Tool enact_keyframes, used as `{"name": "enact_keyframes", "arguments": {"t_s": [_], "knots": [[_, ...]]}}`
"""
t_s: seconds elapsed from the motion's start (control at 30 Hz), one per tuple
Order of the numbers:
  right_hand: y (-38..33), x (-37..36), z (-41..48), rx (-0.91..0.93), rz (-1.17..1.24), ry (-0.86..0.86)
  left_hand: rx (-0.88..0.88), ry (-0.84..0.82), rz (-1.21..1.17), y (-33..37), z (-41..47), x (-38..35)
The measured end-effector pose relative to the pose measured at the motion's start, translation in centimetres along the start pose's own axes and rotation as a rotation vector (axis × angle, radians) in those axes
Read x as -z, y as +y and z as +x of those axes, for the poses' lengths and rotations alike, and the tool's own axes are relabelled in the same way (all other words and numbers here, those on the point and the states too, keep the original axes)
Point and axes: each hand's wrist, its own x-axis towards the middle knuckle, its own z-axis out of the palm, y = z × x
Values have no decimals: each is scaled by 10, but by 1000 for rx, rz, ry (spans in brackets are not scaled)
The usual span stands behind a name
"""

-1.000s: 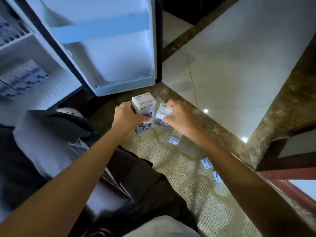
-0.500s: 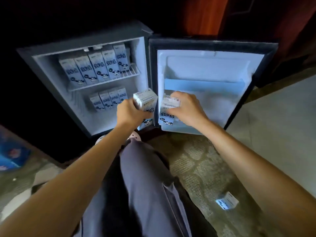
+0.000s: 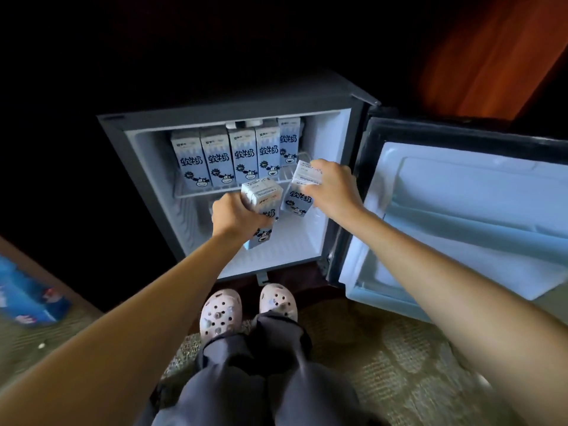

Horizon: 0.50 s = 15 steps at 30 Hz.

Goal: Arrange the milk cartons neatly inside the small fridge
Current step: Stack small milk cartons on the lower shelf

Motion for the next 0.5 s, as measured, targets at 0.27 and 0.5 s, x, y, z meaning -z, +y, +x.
{"name": "enact_keyframes", "arguments": {"t_s": [0.27, 0.5], "knots": [[7, -23, 71, 40, -40, 106, 5, -3, 21, -13, 51, -13], [0, -13, 105, 43, -60, -67, 17, -30, 11, -26, 71, -26]]}}
